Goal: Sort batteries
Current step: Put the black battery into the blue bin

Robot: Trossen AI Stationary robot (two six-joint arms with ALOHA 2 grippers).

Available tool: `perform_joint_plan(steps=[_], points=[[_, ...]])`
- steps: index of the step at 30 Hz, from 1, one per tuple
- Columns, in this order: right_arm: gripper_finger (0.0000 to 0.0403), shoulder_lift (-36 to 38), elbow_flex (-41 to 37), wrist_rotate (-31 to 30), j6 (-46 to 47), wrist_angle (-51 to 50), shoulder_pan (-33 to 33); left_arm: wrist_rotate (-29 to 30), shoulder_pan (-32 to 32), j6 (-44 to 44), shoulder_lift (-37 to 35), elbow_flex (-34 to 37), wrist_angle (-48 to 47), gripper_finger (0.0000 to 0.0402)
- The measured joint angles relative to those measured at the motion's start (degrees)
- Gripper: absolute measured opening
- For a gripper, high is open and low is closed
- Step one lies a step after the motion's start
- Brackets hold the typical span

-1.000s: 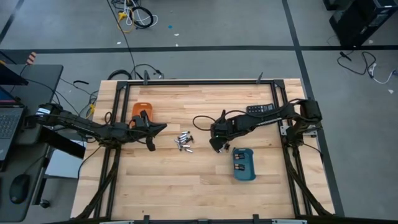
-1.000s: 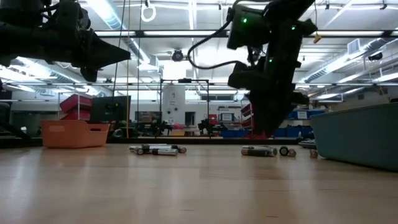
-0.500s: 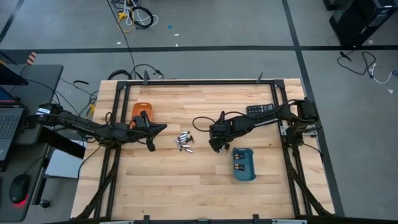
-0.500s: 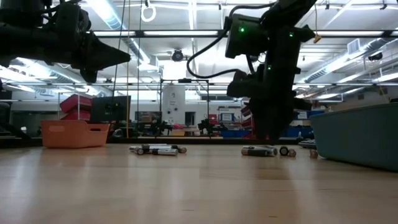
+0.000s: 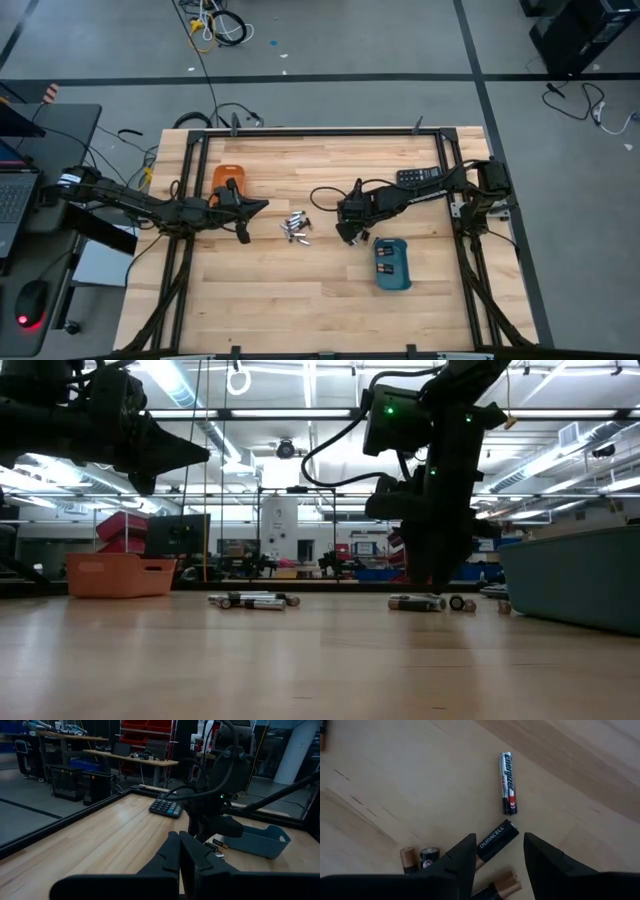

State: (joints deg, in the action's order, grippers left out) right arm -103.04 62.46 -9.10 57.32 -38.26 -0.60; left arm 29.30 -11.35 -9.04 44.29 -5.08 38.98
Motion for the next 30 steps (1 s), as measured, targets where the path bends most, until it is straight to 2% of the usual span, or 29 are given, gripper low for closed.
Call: perform_joint_plan(steps=[11, 30], points=[[0.0149, 0.0, -2.8, 0.0, 1.0, 3.0, 0.0, 0.0, 0.0, 0.0, 0.0, 0.0, 0.0, 0.0], [0.0146, -1.2, -2.8, -0.2, -0.3, 4.4, 0.1, 0.0, 0.0, 0.0, 0.0, 0.0, 0.1, 0.0]])
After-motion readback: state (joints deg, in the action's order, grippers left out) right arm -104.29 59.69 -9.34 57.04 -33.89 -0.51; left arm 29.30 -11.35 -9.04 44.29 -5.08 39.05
